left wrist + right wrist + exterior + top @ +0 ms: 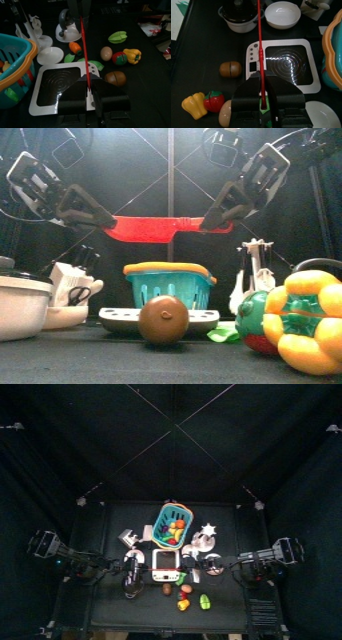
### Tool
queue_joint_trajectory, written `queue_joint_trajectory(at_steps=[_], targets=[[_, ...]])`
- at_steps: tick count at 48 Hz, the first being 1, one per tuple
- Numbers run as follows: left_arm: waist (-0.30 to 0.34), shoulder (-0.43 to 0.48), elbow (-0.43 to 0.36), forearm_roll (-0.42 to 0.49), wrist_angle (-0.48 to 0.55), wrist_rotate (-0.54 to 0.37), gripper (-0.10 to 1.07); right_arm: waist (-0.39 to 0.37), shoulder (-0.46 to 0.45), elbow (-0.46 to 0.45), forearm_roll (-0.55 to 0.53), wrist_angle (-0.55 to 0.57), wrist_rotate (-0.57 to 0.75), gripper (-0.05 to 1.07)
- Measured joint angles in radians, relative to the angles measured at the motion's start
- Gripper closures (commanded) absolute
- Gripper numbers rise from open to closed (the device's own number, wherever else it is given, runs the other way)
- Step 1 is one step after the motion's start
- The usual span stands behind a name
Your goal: Cut kiwi
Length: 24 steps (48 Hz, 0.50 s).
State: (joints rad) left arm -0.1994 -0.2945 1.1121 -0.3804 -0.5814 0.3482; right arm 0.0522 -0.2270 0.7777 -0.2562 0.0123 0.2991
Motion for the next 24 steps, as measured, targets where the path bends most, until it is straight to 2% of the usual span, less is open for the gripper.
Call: queue_joint_trajectory(at_steps=[7,13,24], targets=[[-0.035,0.021,-0.02,-0.008,0.0,0.0,0.57,0.005,0.0,0.015,0.003,0.0,0.0,0.91],[-0.078,0.061,-0.037,-0.012,-0.002,-0.002,0.57,0.044,0.003,0.032,0.012,-0.003,0.002,0.91],[-0.143,0.166,-0.077,-0.021,-0.005,-0.006,0.57,0.091,0.041,0.034,0.094,-0.005,0.003,0.91]])
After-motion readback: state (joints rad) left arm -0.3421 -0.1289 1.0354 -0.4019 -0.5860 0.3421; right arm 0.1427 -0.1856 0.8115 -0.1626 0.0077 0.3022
